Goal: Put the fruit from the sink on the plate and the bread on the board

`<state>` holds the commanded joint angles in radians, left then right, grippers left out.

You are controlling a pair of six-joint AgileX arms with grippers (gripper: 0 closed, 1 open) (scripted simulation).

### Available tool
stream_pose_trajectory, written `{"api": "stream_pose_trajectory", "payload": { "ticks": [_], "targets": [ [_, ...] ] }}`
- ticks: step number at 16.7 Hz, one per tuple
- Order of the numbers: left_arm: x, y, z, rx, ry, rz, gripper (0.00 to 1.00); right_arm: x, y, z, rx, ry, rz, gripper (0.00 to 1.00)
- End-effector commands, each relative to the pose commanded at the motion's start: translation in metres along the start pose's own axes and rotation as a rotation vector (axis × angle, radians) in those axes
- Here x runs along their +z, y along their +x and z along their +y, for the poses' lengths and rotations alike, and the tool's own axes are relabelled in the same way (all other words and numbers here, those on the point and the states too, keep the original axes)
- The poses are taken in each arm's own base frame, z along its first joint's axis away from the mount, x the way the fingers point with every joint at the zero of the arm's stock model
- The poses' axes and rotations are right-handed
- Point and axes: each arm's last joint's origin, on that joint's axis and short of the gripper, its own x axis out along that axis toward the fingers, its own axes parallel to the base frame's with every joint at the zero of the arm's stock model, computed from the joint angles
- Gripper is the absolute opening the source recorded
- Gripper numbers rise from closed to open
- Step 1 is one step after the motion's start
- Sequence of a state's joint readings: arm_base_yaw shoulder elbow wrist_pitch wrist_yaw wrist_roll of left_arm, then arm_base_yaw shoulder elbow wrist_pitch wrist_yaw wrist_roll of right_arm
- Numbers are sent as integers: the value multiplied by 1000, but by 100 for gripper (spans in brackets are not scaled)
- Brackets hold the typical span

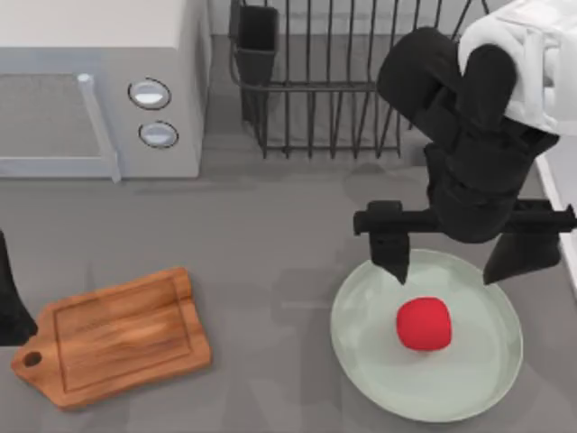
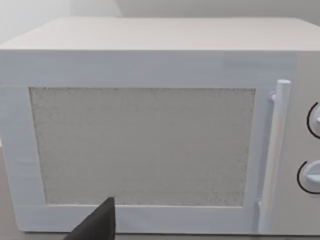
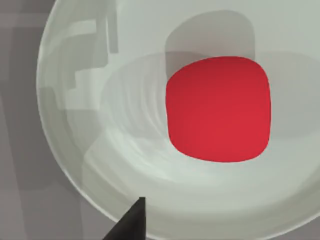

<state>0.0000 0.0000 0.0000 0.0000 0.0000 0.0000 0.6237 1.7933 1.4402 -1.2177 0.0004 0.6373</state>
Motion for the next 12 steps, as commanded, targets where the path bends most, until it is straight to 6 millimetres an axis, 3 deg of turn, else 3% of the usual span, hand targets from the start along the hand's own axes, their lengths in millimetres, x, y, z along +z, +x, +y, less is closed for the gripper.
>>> {"api": "stream_pose_trajectory", "payload": {
  "ticks": [9, 12],
  "targets": [
    [0, 0, 0, 0, 0, 0, 100, 0, 0, 0, 0, 1, 0, 100],
    [0, 0, 0, 0, 0, 0, 100, -2, -4, -12, 29, 1, -42, 100]
  ]
}}
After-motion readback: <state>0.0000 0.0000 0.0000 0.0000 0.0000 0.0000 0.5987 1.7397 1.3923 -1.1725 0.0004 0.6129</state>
